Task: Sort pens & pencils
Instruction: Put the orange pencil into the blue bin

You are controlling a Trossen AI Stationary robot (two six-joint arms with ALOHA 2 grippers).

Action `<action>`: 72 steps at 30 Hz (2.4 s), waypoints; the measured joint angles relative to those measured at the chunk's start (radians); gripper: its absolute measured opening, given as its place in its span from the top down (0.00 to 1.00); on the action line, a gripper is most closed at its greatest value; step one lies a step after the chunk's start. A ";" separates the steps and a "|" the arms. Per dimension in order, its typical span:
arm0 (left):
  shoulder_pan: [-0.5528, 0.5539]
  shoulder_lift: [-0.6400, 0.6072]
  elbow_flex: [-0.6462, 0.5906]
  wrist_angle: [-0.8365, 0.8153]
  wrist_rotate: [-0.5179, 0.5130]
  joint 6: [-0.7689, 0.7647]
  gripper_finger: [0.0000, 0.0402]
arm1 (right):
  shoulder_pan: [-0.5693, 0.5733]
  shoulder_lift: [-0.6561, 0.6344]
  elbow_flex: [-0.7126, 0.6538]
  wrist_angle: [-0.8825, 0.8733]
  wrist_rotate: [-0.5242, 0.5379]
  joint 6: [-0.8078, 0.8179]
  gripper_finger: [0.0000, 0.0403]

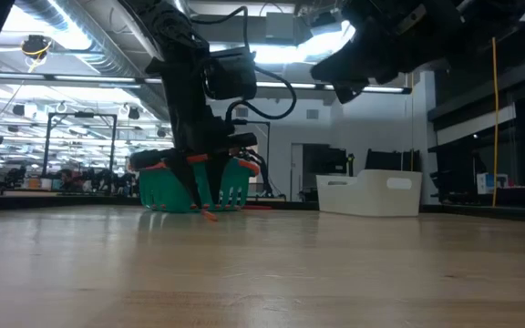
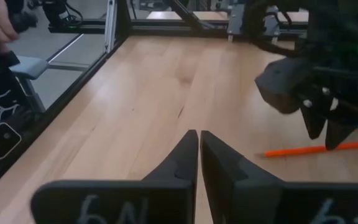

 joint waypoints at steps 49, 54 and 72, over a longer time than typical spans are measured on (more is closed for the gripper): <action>0.019 0.081 0.060 -0.050 0.141 -0.187 1.00 | 0.010 0.000 0.014 -0.002 -0.001 0.001 0.95; -0.021 0.087 0.107 -0.044 0.164 -0.188 0.99 | 0.010 0.000 0.014 -0.012 -0.001 0.001 0.95; -0.074 0.084 0.209 -0.145 0.005 -0.201 1.00 | 0.011 0.000 0.014 -0.037 -0.001 0.028 0.95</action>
